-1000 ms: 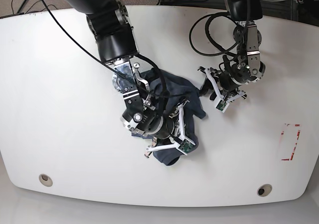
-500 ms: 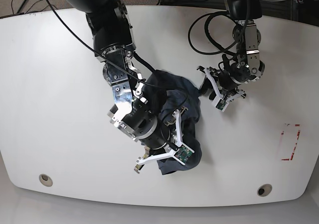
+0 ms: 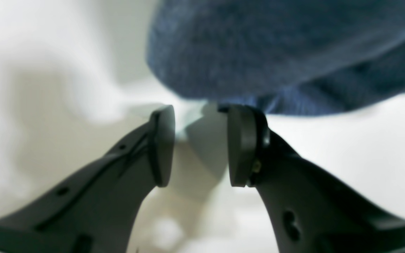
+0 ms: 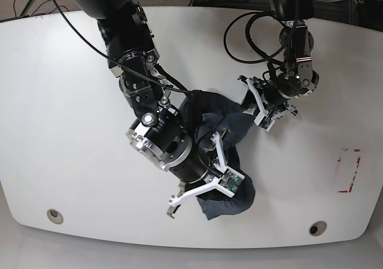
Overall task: Layout the t-shirt on the table in an organized manner, then fold the t-shirt properly
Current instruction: 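Pull the navy shirt with the right gripper toward the left gripper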
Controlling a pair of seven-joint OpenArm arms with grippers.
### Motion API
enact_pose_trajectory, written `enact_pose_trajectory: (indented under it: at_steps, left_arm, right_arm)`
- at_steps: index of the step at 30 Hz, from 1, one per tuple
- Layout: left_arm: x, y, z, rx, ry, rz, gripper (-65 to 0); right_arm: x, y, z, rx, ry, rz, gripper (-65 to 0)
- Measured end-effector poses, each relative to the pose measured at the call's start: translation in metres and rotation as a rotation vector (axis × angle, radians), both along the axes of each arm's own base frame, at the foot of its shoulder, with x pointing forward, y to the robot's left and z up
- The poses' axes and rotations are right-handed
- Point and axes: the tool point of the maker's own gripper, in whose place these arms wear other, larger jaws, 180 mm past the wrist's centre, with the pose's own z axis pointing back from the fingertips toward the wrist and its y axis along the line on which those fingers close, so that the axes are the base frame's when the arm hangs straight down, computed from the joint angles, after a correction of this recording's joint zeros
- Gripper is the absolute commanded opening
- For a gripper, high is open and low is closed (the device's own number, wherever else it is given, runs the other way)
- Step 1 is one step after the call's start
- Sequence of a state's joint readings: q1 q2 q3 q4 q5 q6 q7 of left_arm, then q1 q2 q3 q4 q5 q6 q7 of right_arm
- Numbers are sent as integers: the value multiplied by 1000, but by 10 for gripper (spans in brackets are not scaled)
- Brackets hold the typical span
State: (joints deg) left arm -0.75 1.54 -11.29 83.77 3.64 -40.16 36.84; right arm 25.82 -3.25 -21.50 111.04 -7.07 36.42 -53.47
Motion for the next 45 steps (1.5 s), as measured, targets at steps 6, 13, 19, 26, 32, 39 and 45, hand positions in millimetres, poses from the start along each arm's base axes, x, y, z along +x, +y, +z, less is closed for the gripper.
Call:
enact_pose_trajectory:
  at_steps: [6,13,19,26,32,39,45]
  left_arm:
    - [4,24,11,25,-27,71,-419]
    - [10,35,24,34,-67,98,-419]
    - [9,35,24,33,-68,101,-419]
    - [10,37,25,35,-70,107,-419]
    - [10,38,25,35,-70,107,-419]
    - [14,36,39,37,-113,108,-419]
    - [18,23,45,8,-130,107,-418]
  right_arm:
    - [-2,4,7,4,-22,18,-650]
    - [4,2,22,3,-60,12,-650]
    - [4,8,32,-11,-90,30,-650]
    - [2,23,52,-10,-137,72,-650]
    - [-2,31,94,31,-243,93,-650]
    - [3,25,120,10,-329,55,-650]
    - [5,23,126,1,-345,44,-650]
